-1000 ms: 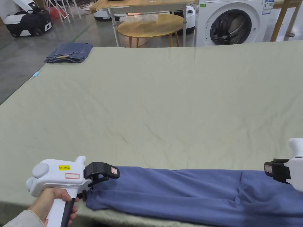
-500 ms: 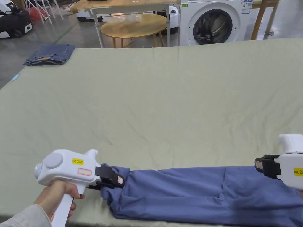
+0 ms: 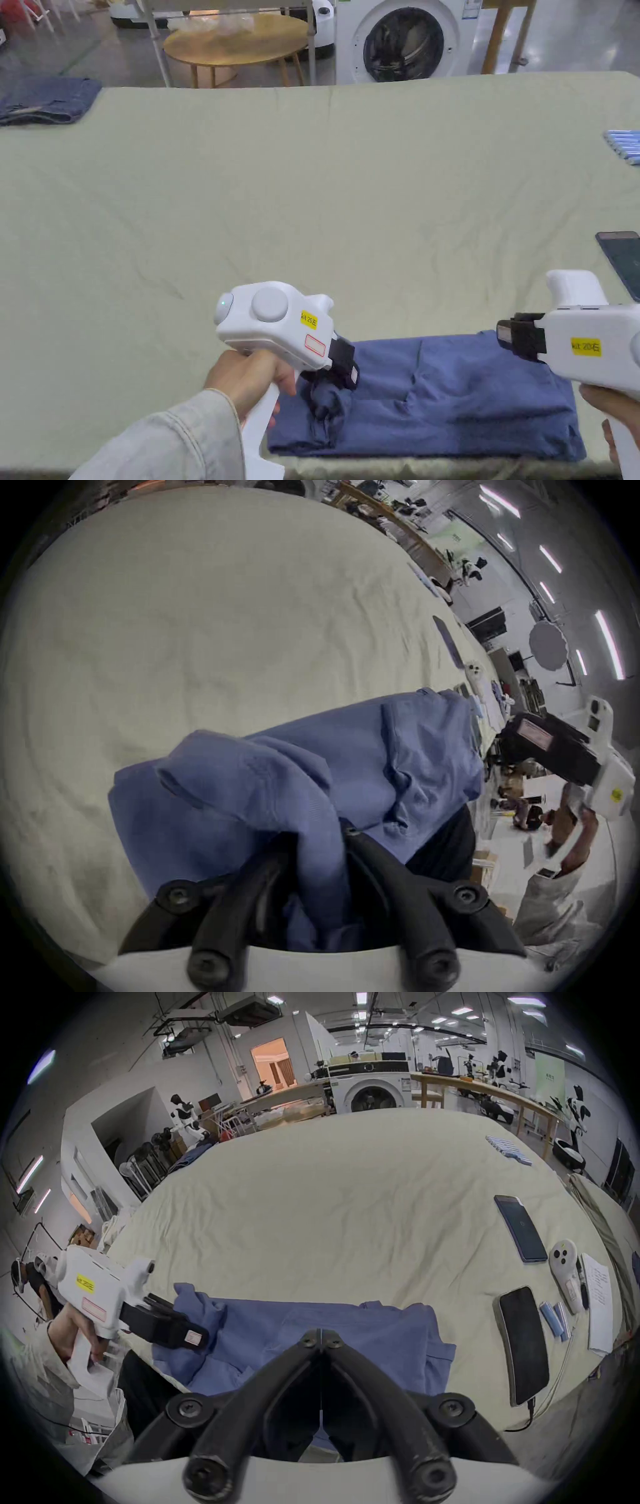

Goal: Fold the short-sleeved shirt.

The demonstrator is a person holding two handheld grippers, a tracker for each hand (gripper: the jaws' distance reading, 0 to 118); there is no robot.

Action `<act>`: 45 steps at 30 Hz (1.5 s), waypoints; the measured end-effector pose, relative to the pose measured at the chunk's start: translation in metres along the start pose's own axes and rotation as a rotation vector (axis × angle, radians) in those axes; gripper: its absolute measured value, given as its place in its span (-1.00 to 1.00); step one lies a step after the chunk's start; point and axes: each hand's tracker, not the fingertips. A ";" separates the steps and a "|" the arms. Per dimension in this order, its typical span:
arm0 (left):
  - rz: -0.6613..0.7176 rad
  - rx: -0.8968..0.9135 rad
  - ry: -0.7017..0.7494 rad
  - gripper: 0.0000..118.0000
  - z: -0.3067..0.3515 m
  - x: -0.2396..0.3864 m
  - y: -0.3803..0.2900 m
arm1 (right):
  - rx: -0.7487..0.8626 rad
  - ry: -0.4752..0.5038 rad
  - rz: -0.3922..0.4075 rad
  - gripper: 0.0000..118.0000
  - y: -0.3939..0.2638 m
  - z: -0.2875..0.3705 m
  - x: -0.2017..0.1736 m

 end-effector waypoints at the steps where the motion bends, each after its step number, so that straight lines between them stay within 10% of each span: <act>1: -0.005 -0.008 0.019 -0.87 -0.002 0.003 -0.001 | 0.002 -0.002 -0.003 -1.00 0.001 0.001 0.001; 2: -0.008 -0.019 0.028 -0.73 -0.004 0.002 -0.001 | 0.004 -0.004 -0.004 -1.00 0.001 0.002 0.002; 5: 0.032 0.010 -0.013 0.62 0.009 0.005 -0.008 | 0.014 -0.004 -0.013 -1.00 0.002 0.004 0.005; 10: 0.085 0.272 -0.177 0.72 0.082 -0.014 -0.018 | 0.024 0.009 -0.034 -1.00 0.004 0.002 0.007; 11: 0.077 0.334 -0.166 0.68 0.095 -0.019 -0.021 | 0.025 0.010 -0.034 -1.00 0.004 0.002 0.007; 12: 0.064 0.392 -0.127 0.19 0.107 -0.024 -0.025 | 0.023 0.010 -0.033 -1.00 0.004 0.000 0.008; 13: 0.029 0.432 -0.084 -0.79 0.116 -0.025 -0.025 | 0.024 0.010 -0.032 -1.00 0.004 0.000 0.007; 14: 0.025 0.492 -0.007 -1.00 0.123 -0.028 -0.030 | 0.025 0.012 -0.031 -1.00 0.004 0.001 0.007; 19: -0.002 0.266 0.194 -1.00 0.089 -0.036 -0.044 | 0.033 0.017 -0.032 -1.00 0.004 0.003 0.008; 23: 0.053 0.185 0.043 -1.00 0.048 -0.036 -0.059 | 0.028 0.020 -0.036 -1.00 0.003 -0.001 0.009; 39: -0.314 0.067 0.214 -1.00 -0.027 0.069 -0.022 | 0.004 -0.014 -0.075 -1.00 -0.006 0.002 0.027; 45: -0.189 0.162 0.025 -1.00 0.024 0.057 -0.034 | 0.015 -0.007 -0.055 -1.00 0.001 0.008 0.024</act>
